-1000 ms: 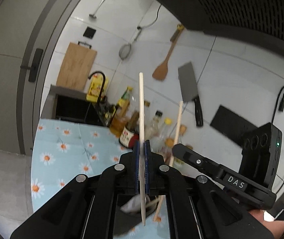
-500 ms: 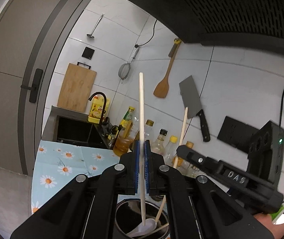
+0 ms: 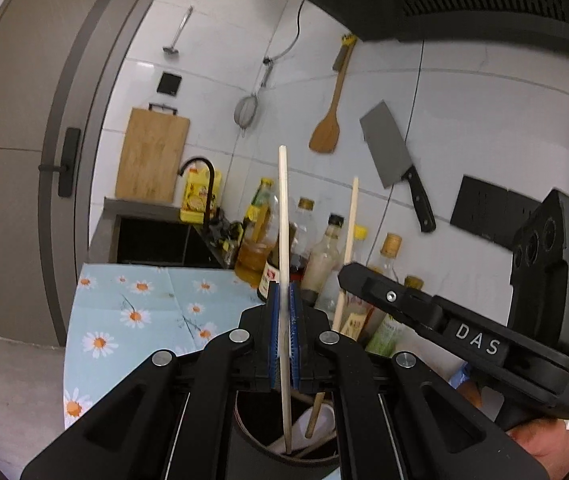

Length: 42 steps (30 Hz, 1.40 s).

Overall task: Organize utensils
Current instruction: 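Lower both chopsticks into the black holder and open both grippers, then move both open grippers back down to the utensils on the table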

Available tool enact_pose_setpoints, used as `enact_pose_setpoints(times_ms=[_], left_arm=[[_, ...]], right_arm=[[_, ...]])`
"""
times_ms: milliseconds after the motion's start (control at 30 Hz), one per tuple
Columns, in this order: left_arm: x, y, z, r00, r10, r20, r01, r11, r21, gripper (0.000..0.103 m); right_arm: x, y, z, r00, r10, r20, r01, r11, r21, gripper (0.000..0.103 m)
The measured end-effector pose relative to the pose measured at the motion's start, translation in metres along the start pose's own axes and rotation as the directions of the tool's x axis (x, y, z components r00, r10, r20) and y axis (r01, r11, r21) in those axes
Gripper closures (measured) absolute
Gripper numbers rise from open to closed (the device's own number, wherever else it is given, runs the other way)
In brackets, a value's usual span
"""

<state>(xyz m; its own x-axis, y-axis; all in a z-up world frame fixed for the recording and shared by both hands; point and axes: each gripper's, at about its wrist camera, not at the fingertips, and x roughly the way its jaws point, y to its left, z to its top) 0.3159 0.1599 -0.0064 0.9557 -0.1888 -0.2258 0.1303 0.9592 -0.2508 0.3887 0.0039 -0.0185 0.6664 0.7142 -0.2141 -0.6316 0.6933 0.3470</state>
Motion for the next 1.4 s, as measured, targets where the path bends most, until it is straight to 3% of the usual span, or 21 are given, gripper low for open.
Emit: enact_pose_setpoints(times_ms=[267,433,900,1033,1400], left_arm=[[-0.001,0.002,-0.007,1.000,-0.005,-0.030,0.004,1.000,-0.023,0.099],[-0.006,0.002,-0.006,0.999,-0.006,-0.034,0.005,0.999,-0.039,0.098],[-0.021,-0.001,0.000,0.999,0.003,-0.048,-0.004,0.999,-0.036,0.098],[-0.030,-0.006,0.001,0.999,0.005,-0.052,-0.006,0.999,-0.032,0.086],[-0.066,-0.024,0.003,0.995,0.040,-0.088,-0.040,0.999,0.008,0.086]], right_arm=[[0.001,-0.003,-0.005,1.000,0.001,-0.024,-0.001,1.000,0.020,0.097],[-0.003,-0.002,-0.005,1.000,0.001,-0.027,0.000,1.000,0.021,0.089],[-0.023,0.001,0.004,1.000,0.012,-0.011,-0.011,0.999,0.038,0.088],[-0.032,0.006,0.006,1.000,0.021,-0.008,-0.021,0.999,0.034,0.086],[-0.072,0.013,0.004,1.000,0.024,-0.015,-0.024,0.999,0.027,0.081]])
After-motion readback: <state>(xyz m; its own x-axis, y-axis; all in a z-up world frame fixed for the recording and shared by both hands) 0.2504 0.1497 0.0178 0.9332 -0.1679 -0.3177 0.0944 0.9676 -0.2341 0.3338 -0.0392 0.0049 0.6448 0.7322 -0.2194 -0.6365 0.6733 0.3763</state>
